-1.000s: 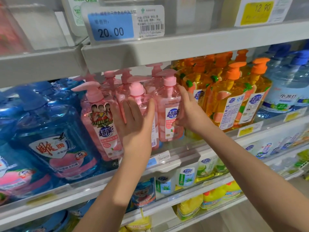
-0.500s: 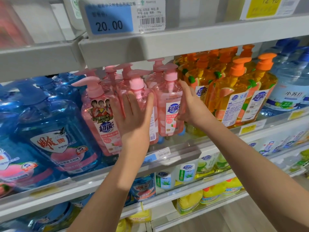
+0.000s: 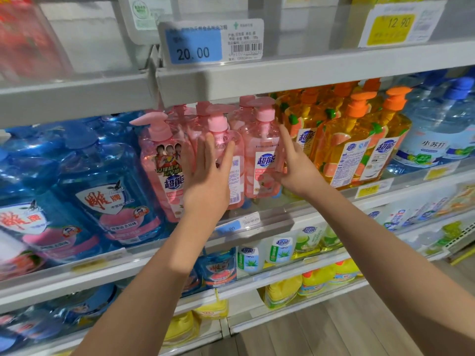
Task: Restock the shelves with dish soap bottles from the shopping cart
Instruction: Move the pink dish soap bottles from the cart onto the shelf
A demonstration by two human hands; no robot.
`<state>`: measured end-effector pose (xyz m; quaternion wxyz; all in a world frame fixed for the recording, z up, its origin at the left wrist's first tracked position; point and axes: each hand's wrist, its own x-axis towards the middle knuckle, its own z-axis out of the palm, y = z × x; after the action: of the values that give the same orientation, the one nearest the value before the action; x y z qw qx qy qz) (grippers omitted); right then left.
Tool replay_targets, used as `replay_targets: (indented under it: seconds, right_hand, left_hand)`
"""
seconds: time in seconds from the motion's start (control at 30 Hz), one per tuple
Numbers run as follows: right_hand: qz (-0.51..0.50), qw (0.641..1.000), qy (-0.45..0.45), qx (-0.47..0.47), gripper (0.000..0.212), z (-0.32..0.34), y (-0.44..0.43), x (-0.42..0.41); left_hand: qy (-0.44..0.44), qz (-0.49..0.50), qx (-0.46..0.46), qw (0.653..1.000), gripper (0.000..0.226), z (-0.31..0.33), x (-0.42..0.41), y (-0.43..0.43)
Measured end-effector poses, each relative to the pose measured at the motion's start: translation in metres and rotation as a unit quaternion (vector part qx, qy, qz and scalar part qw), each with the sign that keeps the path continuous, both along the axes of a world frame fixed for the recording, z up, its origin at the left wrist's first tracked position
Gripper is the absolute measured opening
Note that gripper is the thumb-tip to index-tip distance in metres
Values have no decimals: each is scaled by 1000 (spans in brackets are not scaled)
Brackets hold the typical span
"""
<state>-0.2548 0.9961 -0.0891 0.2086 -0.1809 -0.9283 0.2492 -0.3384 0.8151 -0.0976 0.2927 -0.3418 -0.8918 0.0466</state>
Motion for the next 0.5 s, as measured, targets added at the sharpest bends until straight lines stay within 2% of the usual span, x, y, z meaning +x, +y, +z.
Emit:
replay_targets:
  seconds: [0.1,0.2,0.27,0.4,0.5]
  right_hand:
    - [-19,999,-24,-24,102,7,-17,12]
    - [-24,997,-64,-24,72,12,-42,29]
    - [-10,995,-83,-57,55,17,-66,44]
    - [46,992,-79,-92,27,39,-129,75]
    - [60,988,-63,-131,18,56,-175,87]
  left_hand:
    - [-50,-27,-8,998,83,12,2,-14]
    - [-131,-74,19,988,73,26,10,-34]
    - [-159,-87,54,982,63,33,22,-55]
    - [-217,-56,136,965,45,57,48,-111]
    - [-273,-25,167,947,41,71,60,-155]
